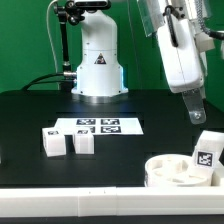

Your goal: Assemble stool

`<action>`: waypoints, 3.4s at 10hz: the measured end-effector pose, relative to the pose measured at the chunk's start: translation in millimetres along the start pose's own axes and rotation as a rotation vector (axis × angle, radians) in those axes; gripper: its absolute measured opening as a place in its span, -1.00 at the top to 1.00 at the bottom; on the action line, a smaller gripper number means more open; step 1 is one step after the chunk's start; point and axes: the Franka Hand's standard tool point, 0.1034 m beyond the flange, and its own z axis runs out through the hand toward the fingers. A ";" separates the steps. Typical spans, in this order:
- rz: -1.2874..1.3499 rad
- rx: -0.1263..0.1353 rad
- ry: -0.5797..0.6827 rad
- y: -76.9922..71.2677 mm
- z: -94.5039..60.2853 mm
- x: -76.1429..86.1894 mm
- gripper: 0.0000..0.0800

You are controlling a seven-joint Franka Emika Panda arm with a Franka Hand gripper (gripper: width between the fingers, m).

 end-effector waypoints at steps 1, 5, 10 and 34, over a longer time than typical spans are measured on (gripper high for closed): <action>-0.045 -0.007 0.004 0.3 0.2 2.8 -0.62; -0.223 -0.034 0.012 -2.8 1.2 30.2 -0.62; -0.315 -0.039 0.012 -3.8 0.4 34.7 -0.62; -1.926 -0.398 0.116 8.1 1.0 169.6 -0.62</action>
Offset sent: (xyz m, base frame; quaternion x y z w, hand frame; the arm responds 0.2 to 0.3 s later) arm -0.0004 -0.0257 -0.0081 0.0391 -0.0127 0.0388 0.9984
